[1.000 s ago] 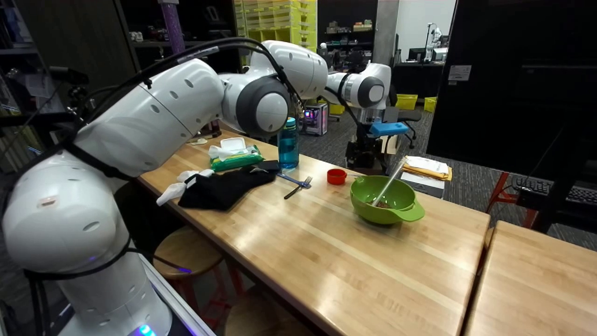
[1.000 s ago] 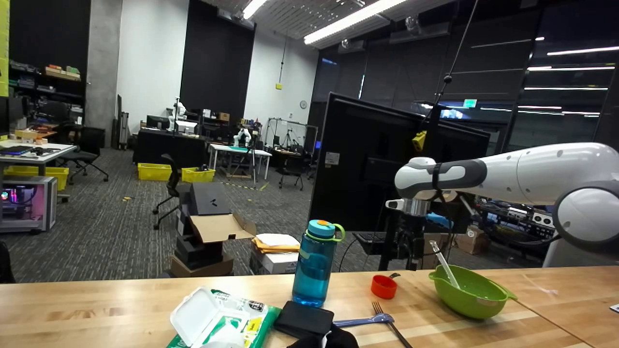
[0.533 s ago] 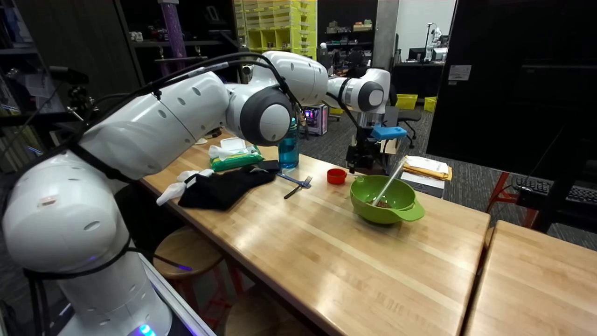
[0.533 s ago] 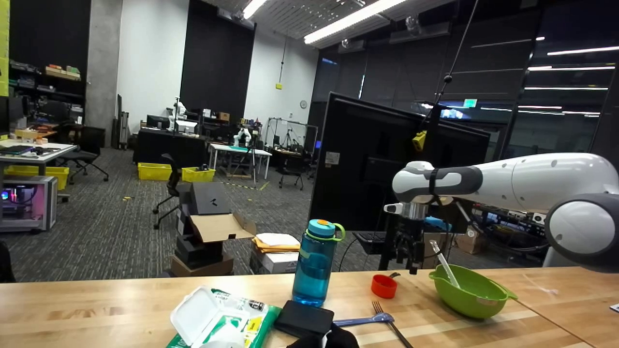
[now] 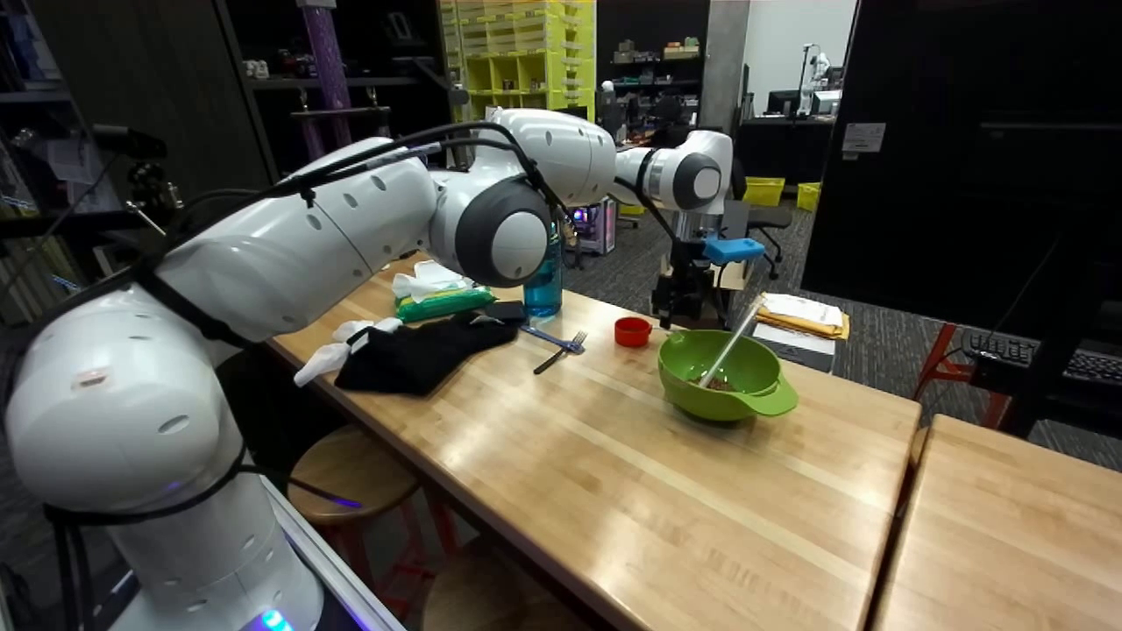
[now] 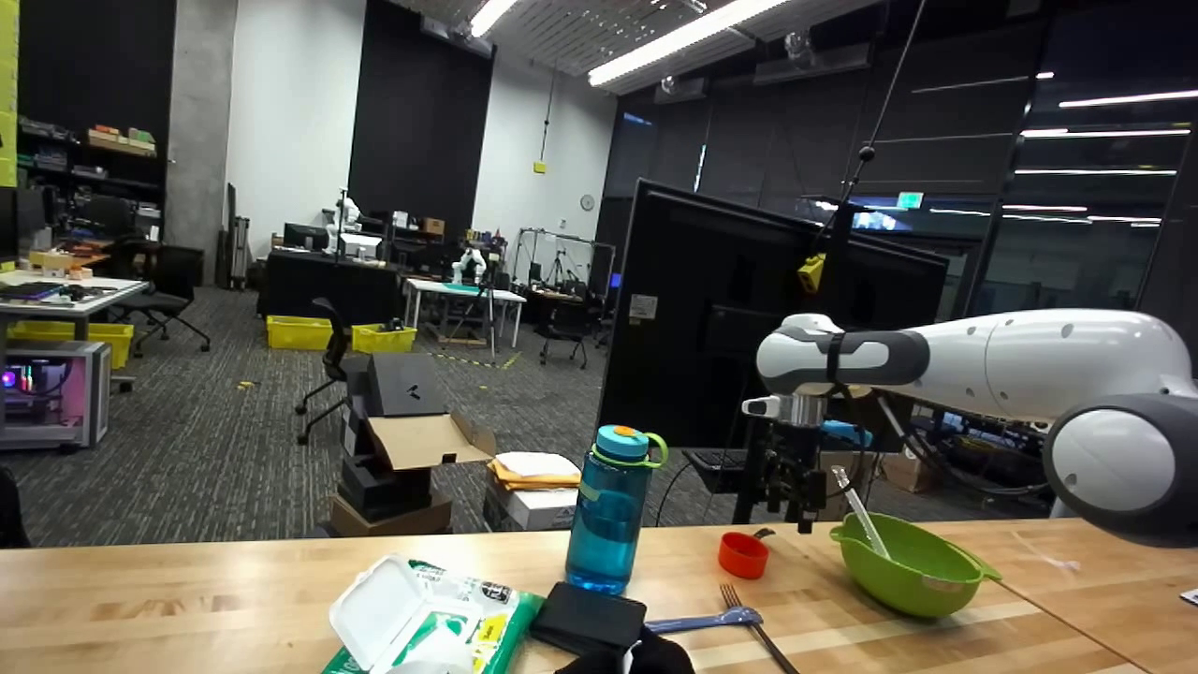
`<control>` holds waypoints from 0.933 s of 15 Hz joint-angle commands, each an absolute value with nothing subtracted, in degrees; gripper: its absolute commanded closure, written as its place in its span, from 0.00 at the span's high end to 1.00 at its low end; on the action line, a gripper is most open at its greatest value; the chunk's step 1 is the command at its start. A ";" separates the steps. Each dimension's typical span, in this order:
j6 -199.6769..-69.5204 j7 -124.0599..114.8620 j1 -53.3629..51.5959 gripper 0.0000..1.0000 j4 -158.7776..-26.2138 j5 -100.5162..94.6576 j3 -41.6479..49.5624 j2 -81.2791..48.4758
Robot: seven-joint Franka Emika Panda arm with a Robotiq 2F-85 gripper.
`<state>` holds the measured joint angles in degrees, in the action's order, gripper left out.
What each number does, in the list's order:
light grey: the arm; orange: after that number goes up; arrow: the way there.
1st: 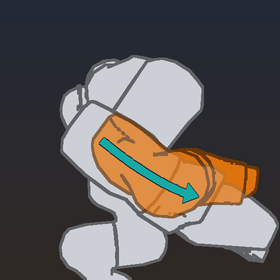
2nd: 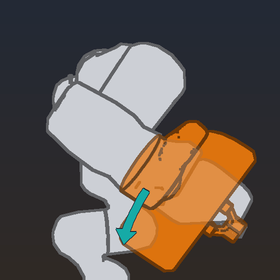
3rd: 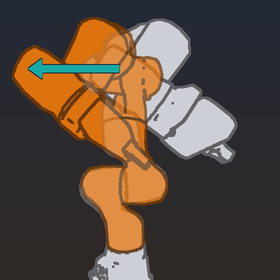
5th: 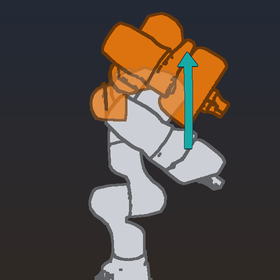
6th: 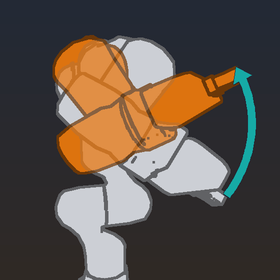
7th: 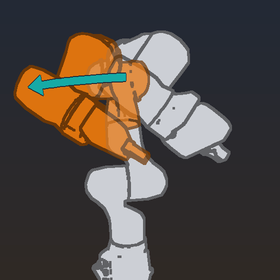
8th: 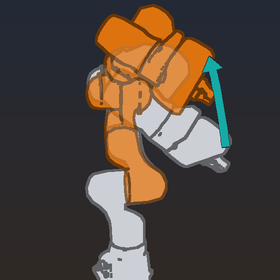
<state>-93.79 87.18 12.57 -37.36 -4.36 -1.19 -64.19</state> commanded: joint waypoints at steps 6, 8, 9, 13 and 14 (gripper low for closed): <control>-93.13 86.66 12.72 1.00 -31.87 -3.55 -1.47 -67.64; -93.49 86.54 12.87 1.00 -31.22 -3.22 -1.52 -67.63; -93.46 86.56 12.93 1.00 -31.00 -3.11 -1.51 -67.58; -93.68 86.93 12.83 1.00 -30.31 -3.24 -1.43 -67.82; -93.65 86.97 12.80 1.00 -30.29 -3.24 -1.45 -67.93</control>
